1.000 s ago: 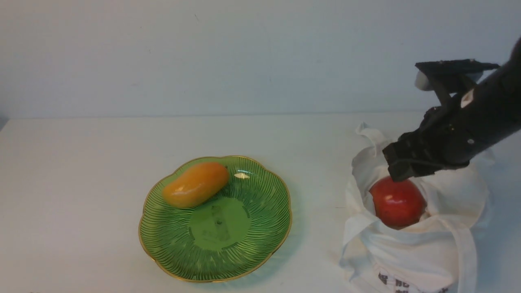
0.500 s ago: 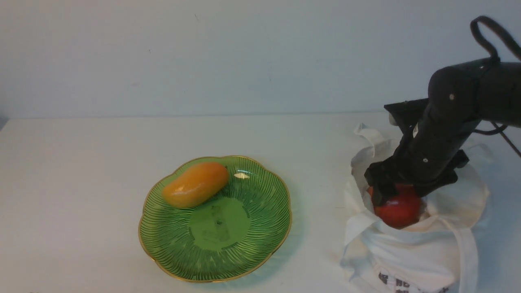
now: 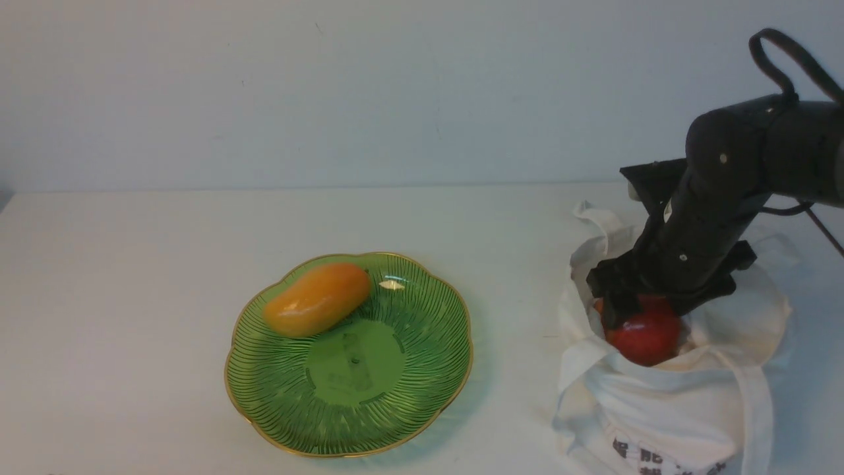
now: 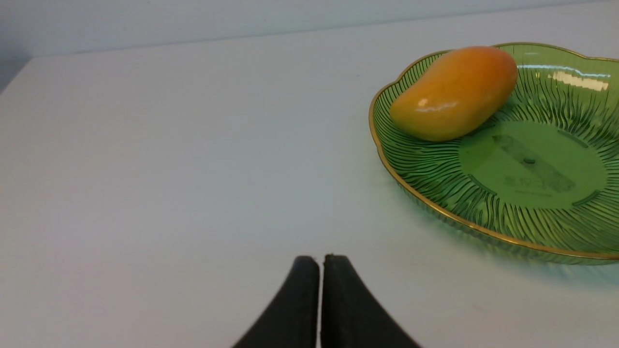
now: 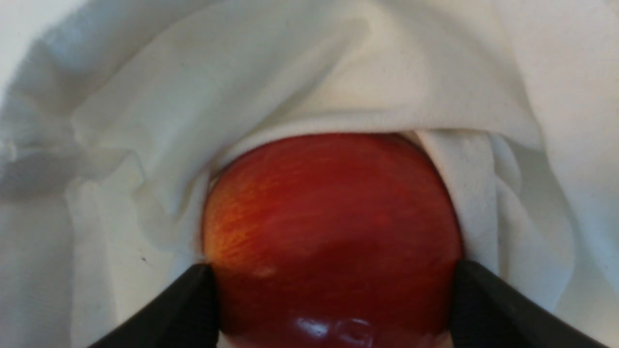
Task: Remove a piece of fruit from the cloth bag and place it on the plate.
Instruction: Use the right arm to grab an apple from the bag, then use the right arm to put the apple into the empty plate on the left
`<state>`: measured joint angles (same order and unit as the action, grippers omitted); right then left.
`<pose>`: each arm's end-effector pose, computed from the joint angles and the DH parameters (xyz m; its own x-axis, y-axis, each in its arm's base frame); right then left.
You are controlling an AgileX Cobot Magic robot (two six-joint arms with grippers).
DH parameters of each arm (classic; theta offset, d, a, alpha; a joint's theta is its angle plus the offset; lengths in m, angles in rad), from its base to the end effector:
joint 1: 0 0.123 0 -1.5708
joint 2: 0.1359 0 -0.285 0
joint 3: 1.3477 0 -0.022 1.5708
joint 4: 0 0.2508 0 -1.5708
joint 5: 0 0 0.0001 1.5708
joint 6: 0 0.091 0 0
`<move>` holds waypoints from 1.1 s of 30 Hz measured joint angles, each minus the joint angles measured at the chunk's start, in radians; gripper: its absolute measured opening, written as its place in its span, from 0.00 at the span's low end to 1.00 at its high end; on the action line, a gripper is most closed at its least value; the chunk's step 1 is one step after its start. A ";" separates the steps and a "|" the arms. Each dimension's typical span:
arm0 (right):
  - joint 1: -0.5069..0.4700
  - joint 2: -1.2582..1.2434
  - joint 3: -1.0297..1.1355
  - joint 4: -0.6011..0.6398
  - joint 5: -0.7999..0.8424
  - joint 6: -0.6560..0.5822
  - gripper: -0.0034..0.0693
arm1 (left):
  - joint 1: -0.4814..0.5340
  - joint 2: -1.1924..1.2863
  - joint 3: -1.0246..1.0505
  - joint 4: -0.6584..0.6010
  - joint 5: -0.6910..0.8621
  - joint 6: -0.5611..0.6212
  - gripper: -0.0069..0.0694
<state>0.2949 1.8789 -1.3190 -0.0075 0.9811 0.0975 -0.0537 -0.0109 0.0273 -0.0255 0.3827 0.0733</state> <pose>0.3506 0.1059 0.1954 -0.9732 -0.1982 -0.1168 -0.2001 0.9798 0.0047 0.0523 -0.0037 0.1702 -0.3028 0.0660 -0.9508 0.0778 0.9960 0.0443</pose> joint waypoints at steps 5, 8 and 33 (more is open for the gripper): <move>0.001 -0.004 0.000 -0.003 0.003 0.000 0.81 | 0.000 0.000 0.000 0.000 0.000 0.000 0.08; 0.001 -0.019 0.003 -0.015 0.015 -0.001 0.81 | 0.000 0.000 0.000 0.000 0.000 0.000 0.08; 0.027 -0.327 -0.249 0.261 0.159 -0.112 0.81 | 0.000 0.000 0.000 0.000 0.000 0.000 0.08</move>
<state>0.3223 1.5518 -1.5681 0.2538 1.1406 -0.0142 -0.0537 -0.0109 0.0273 -0.0255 0.3827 0.0733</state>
